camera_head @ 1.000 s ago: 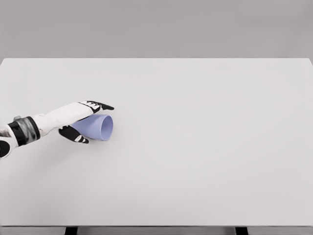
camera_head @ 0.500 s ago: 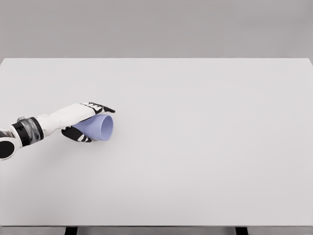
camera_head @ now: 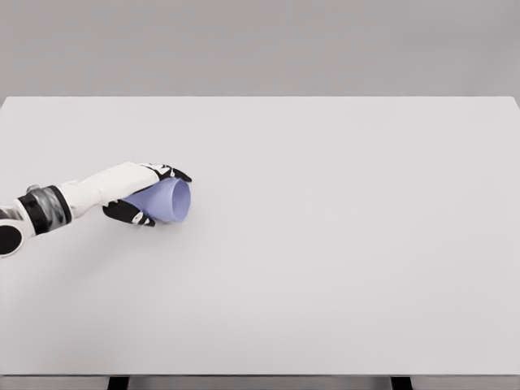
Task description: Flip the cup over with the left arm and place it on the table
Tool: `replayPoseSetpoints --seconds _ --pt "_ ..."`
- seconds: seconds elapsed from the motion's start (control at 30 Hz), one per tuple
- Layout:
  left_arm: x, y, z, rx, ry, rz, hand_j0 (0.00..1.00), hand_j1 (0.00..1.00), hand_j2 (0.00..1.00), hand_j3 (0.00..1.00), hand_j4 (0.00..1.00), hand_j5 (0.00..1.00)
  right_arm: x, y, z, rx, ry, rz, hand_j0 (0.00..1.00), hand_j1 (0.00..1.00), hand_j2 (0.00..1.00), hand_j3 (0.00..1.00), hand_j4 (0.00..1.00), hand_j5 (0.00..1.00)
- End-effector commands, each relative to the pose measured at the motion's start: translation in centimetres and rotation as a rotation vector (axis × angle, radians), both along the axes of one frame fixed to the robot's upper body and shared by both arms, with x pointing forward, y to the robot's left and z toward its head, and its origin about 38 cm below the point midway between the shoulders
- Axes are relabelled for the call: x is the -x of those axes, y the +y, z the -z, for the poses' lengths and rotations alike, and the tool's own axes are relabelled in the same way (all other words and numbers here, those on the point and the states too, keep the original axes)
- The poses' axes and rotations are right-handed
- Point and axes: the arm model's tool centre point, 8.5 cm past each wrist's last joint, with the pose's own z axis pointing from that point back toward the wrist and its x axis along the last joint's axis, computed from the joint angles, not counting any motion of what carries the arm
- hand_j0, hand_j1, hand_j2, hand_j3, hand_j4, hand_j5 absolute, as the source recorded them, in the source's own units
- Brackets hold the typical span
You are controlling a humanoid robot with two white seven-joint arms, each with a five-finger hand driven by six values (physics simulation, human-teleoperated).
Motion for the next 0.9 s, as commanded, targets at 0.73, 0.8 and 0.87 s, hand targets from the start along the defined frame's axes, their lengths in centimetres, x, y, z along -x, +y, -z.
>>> replayPoseSetpoints --seconds 0.73,0.8,0.87 --pt "0.6 2.1 -1.2 0.512 0.264 -0.018 0.73 0.73 0.73 0.73 0.73 0.73 0.0 0.0 0.0 0.000 0.000 0.000 1.00 1.00 1.00 1.00 1.00 1.00" --pt "0.8 2.0 -0.7 0.543 0.308 -0.017 0.73 0.73 0.73 0.73 0.73 0.73 0.0 0.0 0.0 0.000 0.000 0.000 1.00 1.00 1.00 1.00 1.00 1.00" --pt "0.9 2.0 0.5 0.576 0.381 -0.012 0.73 0.73 0.73 0.73 0.73 0.73 -0.1 0.0 0.0 0.000 -0.002 0.000 1.00 1.00 1.00 1.00 1.00 1.00"
